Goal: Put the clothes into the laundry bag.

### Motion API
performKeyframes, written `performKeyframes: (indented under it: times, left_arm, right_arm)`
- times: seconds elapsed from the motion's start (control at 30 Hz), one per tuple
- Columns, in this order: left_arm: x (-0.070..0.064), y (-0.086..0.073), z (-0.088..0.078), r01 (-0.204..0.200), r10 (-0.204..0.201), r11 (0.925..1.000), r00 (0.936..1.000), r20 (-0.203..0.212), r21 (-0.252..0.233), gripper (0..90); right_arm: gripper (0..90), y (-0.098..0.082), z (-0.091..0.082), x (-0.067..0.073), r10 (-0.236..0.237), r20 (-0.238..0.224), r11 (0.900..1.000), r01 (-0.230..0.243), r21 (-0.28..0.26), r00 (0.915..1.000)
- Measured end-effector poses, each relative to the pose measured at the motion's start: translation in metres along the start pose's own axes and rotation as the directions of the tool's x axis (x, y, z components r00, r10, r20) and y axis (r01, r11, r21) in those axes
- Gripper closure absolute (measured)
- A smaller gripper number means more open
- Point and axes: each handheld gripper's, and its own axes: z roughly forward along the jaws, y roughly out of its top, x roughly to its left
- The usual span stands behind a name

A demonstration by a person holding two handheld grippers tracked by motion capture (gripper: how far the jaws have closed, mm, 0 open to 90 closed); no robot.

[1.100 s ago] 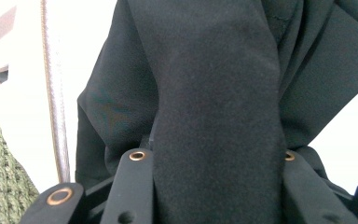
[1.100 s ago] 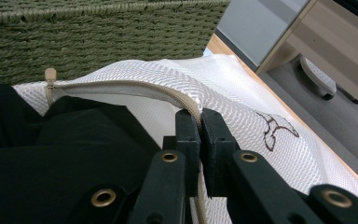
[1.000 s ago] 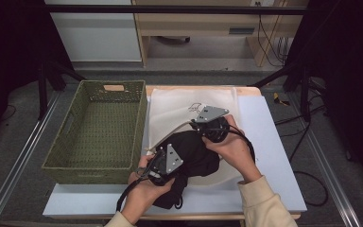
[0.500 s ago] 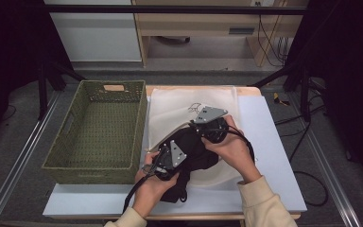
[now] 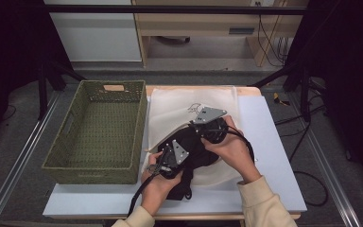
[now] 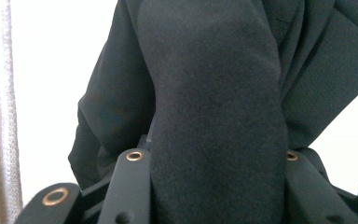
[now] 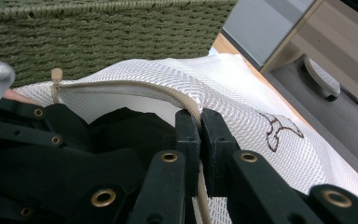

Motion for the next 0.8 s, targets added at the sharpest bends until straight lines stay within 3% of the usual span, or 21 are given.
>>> performKeyframes:
  times: [0.13,0.17,0.27,0.47,0.53,0.63,0.8]
  left_arm:
    - [-0.001,-0.002,0.002,0.021,-0.021,0.9996,0.9998,-0.003,-0.018,52.8]
    - [0.001,-0.002,0.001,0.051,-0.051,0.9978,0.9985,0.019,-0.042,42.7]
    - [0.003,-0.001,-0.002,0.068,-0.066,0.9953,0.9971,0.038,-0.069,32.6]
    - [0.008,0.003,-0.018,0.1,-0.09,0.9847,0.993,0.077,-0.143,26.5]
    - [0.008,0.005,-0.024,0.09,-0.078,0.9816,0.9942,0.074,-0.169,25.0]
    - [0.008,0.007,-0.03,0.065,-0.053,0.9822,0.996,0.072,-0.176,23.8]
    - [0.007,0.008,-0.035,0.09,-0.071,0.978,0.9916,0.108,-0.188,21.6]
  right_arm:
    - [86.3,0.0,0.0,0.0,0.002,-0.002,1.0,-0.002,0.002,1.0]
    - [86.0,0.0,0.001,0.0,0.001,-0.002,1.0,-0.001,0.002,1.0]
    - [86.0,0.0,0.001,0.0,-0.003,0.002,1.0,0.003,0.004,1.0]
    - [86.1,-0.001,0.001,0.001,-0.002,0.002,1.0,0.002,0.005,1.0]
    - [86.1,-0.001,0.002,0.001,-0.001,0.001,1.0,0.001,0.008,1.0]
    - [86.1,-0.001,0.003,0.002,-0.003,-0.001,1.0,0.003,0.012,1.0]
    - [86.0,-0.001,0.003,0.002,-0.005,-0.002,1.0,0.005,0.015,1.0]
